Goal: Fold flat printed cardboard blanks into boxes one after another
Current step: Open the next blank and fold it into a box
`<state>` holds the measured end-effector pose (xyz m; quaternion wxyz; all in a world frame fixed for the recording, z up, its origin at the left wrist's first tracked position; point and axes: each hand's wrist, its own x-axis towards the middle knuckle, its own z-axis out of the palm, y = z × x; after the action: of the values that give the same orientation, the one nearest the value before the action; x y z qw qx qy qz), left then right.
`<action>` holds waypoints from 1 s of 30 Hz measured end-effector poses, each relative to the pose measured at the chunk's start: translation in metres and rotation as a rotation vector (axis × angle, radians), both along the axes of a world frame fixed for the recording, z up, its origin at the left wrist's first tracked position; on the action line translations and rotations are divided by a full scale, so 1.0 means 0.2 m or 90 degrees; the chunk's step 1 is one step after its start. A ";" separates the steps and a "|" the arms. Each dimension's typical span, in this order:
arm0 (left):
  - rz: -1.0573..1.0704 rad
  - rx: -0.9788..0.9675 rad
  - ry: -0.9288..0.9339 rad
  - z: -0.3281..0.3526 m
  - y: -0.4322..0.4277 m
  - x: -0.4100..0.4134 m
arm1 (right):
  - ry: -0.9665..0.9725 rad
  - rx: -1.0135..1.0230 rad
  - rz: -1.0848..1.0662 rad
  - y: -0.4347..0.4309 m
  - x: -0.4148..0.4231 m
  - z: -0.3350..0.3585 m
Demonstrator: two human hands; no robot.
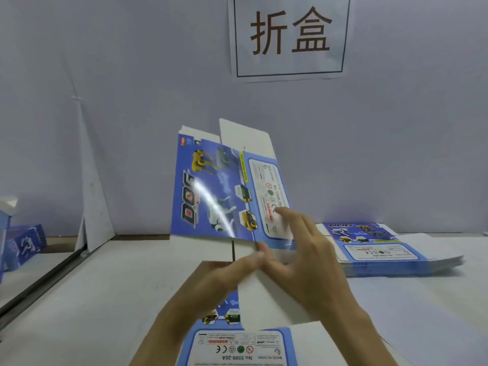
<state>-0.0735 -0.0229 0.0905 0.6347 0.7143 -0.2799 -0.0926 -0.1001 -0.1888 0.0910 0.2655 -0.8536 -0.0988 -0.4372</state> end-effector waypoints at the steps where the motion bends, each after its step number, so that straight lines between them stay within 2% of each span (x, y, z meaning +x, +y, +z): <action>1: 0.026 0.018 0.012 0.00 -0.02 0.00 | 0.021 -0.018 -0.027 0.00 0.00 0.00; 3: 0.077 0.042 -0.008 0.00 -0.04 0.00 | 0.063 -0.083 -0.082 -0.02 0.00 0.00; 5: 0.083 0.056 -0.038 0.02 -0.05 -0.01 | 0.070 -0.126 -0.062 -0.03 0.01 0.00; 8: 0.056 0.047 -0.084 0.02 -0.04 0.00 | 0.018 -0.096 -0.008 -0.01 0.01 0.02; 11: 0.055 0.018 -0.062 0.02 -0.03 -0.01 | -0.069 -0.075 0.002 -0.03 0.00 0.04; 16: 0.041 0.014 -0.062 0.01 -0.01 0.03 | -0.145 -0.016 0.051 -0.08 0.01 0.03; 19: 0.080 0.017 -0.047 0.02 -0.05 0.01 | -0.101 -0.063 0.028 -0.03 0.01 -0.01; 22: 0.198 0.032 -0.134 0.01 -0.14 -0.04 | -0.026 -0.094 0.042 0.05 0.02 -0.05; 24: 0.308 0.107 -0.199 0.02 -0.17 -0.08 | -0.022 -0.108 0.008 0.07 0.03 -0.06; 25: 0.333 0.188 -0.233 0.03 -0.17 -0.09 | -0.038 -0.113 -0.015 0.08 0.03 -0.06; 28: 0.296 0.421 -0.332 0.03 -0.16 -0.13 | -0.057 -0.037 -0.009 0.09 0.03 -0.06; 30: 0.300 0.470 -0.335 0.06 -0.17 -0.14 | -0.054 0.038 0.022 0.11 0.04 -0.07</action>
<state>-0.1011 -0.0565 0.1030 0.2516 0.9337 -0.2105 0.1436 -0.0920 -0.1672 0.0769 0.2937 -0.8243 -0.1117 -0.4710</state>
